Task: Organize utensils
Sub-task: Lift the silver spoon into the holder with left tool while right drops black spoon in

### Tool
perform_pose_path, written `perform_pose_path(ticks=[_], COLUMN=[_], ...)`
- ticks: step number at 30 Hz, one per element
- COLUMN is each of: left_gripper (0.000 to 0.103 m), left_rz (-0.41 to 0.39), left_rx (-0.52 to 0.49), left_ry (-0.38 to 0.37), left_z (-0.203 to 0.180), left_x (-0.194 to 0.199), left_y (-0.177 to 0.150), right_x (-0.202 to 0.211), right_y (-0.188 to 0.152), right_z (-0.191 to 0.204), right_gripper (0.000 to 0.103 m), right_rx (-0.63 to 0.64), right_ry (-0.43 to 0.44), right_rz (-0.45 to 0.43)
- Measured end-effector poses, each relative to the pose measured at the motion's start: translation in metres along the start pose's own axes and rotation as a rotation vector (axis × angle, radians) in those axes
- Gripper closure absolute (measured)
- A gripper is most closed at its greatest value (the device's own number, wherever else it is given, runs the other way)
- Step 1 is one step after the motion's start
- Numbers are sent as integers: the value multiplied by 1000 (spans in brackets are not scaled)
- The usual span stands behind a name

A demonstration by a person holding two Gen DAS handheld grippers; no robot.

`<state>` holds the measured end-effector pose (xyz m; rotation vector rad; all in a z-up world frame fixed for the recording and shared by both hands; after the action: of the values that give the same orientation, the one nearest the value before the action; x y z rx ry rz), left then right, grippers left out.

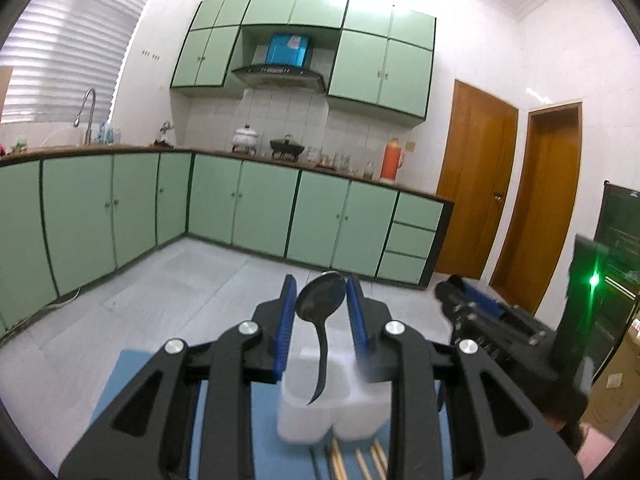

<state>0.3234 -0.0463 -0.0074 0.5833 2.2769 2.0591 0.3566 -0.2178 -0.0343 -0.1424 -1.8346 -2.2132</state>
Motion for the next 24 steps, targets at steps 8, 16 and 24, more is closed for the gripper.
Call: perform_pose_path(ticks=[8, 16, 24], left_gripper=[97, 96, 72], left_rz=[41, 153, 128], left_rx=[-1, 28, 39], left_ry=[-17, -12, 1], left_z=[-4, 16, 30], left_x=[-77, -118, -94], left_y=[-5, -57, -77], right_x=[-62, -91, -80], right_y=[-1, -50, -70], right_z=[-1, -5, -6], right_gripper=[70, 69, 50], right_rx=[-10, -19, -28], right_ry=[-27, 6, 18], right_rz=[2, 113, 116])
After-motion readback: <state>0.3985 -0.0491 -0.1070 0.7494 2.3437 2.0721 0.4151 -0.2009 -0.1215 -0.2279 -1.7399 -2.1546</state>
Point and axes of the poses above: each gripper's, at about its wrist camera, not at the fingertips, and x roughly against the way its jaws point, z to its left, y to its top, the point moved 5 cm from there along -x, roughly the way its jaws point, and after that the axes turned 3 degrees about -x, right-handed, at the moved point
